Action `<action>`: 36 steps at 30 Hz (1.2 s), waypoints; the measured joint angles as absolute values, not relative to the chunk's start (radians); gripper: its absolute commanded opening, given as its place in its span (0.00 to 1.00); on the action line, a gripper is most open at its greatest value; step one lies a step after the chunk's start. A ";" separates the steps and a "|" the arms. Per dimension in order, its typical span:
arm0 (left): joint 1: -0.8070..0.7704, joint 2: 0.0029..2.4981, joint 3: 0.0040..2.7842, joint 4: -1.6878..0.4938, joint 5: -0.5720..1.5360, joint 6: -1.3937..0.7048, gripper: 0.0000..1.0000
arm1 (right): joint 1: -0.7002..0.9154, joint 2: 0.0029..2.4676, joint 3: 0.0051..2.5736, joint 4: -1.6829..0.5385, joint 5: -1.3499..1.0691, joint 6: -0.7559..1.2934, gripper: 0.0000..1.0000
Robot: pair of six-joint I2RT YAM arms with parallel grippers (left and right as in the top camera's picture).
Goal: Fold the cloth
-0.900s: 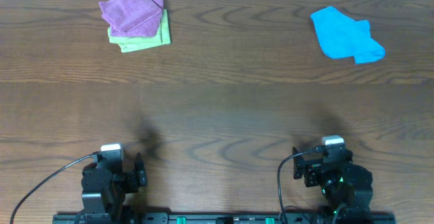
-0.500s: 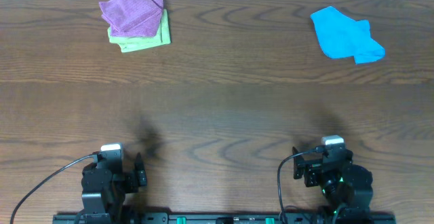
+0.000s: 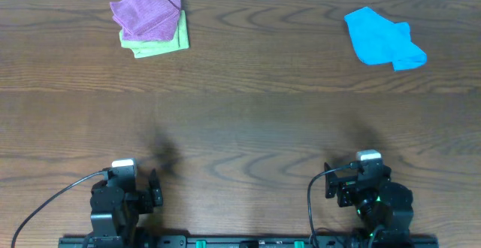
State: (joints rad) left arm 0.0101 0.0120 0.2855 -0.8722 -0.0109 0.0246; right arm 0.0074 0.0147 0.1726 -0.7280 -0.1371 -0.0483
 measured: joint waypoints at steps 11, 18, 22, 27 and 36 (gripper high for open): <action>0.010 0.012 0.286 -0.872 -0.010 0.026 0.95 | -0.015 0.111 0.248 -0.732 -0.136 -0.008 0.99; 0.010 0.011 0.286 -0.872 -0.010 0.027 0.95 | -0.086 0.469 0.628 -0.767 -0.118 0.001 0.99; 0.010 0.011 0.284 -0.870 -0.011 0.027 0.96 | -0.095 0.762 0.901 -0.821 -0.111 0.007 0.99; 0.010 0.010 0.283 -0.869 -0.011 0.027 0.95 | -0.096 1.120 1.215 -0.908 -0.101 0.009 0.99; 0.010 0.010 0.282 -0.868 -0.011 0.027 0.95 | -0.096 1.600 1.566 -0.944 -0.047 0.011 0.99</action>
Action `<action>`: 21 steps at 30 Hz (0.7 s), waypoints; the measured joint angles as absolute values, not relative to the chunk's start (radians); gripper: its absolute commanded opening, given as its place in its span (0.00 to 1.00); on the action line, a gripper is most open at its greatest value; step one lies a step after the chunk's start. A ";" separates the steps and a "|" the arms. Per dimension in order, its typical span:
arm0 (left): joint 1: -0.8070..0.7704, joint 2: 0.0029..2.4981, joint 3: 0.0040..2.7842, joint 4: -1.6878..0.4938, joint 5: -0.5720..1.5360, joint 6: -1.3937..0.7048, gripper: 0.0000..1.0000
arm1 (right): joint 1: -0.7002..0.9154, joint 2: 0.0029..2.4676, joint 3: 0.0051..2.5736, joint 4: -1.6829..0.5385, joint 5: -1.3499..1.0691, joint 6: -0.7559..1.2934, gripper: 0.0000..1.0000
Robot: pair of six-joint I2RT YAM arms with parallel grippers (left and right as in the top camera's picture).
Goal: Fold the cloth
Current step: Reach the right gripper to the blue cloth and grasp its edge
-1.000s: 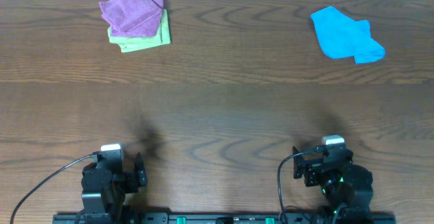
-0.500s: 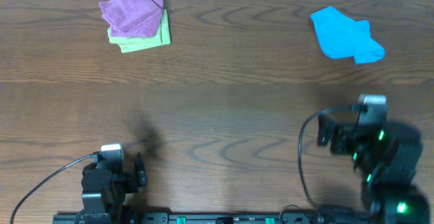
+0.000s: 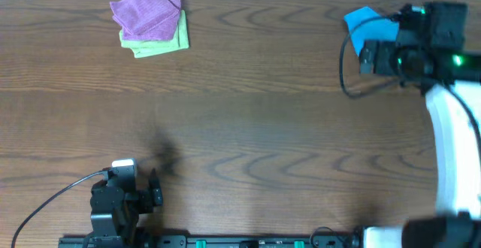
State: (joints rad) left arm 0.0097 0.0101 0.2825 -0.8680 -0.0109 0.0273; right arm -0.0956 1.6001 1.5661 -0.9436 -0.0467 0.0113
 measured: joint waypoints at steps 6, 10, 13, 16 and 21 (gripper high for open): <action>0.010 0.010 0.282 -0.868 -0.011 0.027 0.95 | -0.112 1.855 1.670 -0.830 -0.022 0.011 0.99; 0.010 0.010 0.282 -0.868 -0.011 0.027 0.96 | -0.120 1.949 1.672 -0.748 -0.017 0.006 0.99; 0.010 0.010 0.282 -0.868 -0.011 0.027 0.95 | -0.120 2.001 1.672 -0.674 -0.013 0.003 0.99; 0.010 0.010 0.282 -0.868 -0.011 0.027 0.95 | -0.120 2.023 1.672 -0.650 -0.010 0.002 0.99; 0.010 0.010 0.282 -0.868 -0.011 0.027 0.95 | -0.121 2.065 1.679 -0.545 -0.014 -0.008 0.95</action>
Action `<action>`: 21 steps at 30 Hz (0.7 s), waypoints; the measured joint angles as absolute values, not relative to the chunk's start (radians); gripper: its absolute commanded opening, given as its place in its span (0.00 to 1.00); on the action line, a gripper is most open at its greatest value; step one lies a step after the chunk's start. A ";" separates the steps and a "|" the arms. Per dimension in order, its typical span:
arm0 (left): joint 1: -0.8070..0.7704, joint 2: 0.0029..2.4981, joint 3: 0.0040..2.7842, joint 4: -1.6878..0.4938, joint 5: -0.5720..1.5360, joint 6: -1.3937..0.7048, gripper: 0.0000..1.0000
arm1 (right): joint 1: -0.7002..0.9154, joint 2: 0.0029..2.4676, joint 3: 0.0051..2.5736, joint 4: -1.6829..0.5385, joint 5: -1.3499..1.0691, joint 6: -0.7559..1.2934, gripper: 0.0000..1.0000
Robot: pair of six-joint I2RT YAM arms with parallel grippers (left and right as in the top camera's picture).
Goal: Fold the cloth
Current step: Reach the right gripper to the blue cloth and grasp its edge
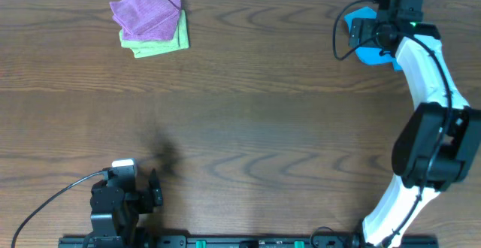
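The blue cloth [361, 15] lies crumpled at the far right of the table, mostly covered by my right arm. Only its left corner and a strip below the wrist show. My right gripper [373, 39] is stretched out and sits down on top of the cloth; its fingers are hidden from above, so I cannot tell how they stand. My left gripper [155, 190] is parked at the near edge on the left, fingers together, holding nothing.
A folded purple cloth [146, 11] rests on a folded green cloth [164, 45] at the far left. The brown wooden table [248, 113] spreads between them. The white right arm [432, 75] runs down the right side.
My right gripper has shifted slightly left and toward the table's far edge over the blue cloth, and the arm now bends in from the near right. The left arm has not moved.
Both grippers were parked at the near edge, with the blue cloth lying uncovered at the far right. Then my right arm had reached out to the cloth from the right. Now the gripper sits on top of it.
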State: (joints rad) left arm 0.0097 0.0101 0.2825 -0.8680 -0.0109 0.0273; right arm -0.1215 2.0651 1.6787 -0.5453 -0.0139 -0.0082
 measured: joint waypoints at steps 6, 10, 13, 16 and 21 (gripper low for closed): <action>0.010 0.010 0.282 -0.868 -0.011 0.027 0.96 | -0.122 2.158 1.682 -0.521 -0.026 -0.008 0.95; 0.010 0.010 0.282 -0.868 -0.011 0.027 0.95 | -0.123 2.212 1.682 -0.514 -0.026 -0.008 0.95; 0.010 0.010 0.282 -0.868 -0.011 0.027 0.95 | -0.128 2.221 1.682 -0.506 -0.025 -0.008 0.93; 0.010 0.010 0.282 -0.868 -0.011 0.027 0.96 | -0.140 2.223 1.682 -0.487 -0.022 -0.008 0.93; 0.010 0.010 0.282 -0.868 -0.011 0.027 0.95 | -0.167 2.253 1.682 -0.484 -0.020 -0.007 0.93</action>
State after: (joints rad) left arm 0.0097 0.0101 0.2825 -0.8680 -0.0109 0.0273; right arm -0.1669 2.2532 1.6821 -0.4843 -0.0200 -0.0074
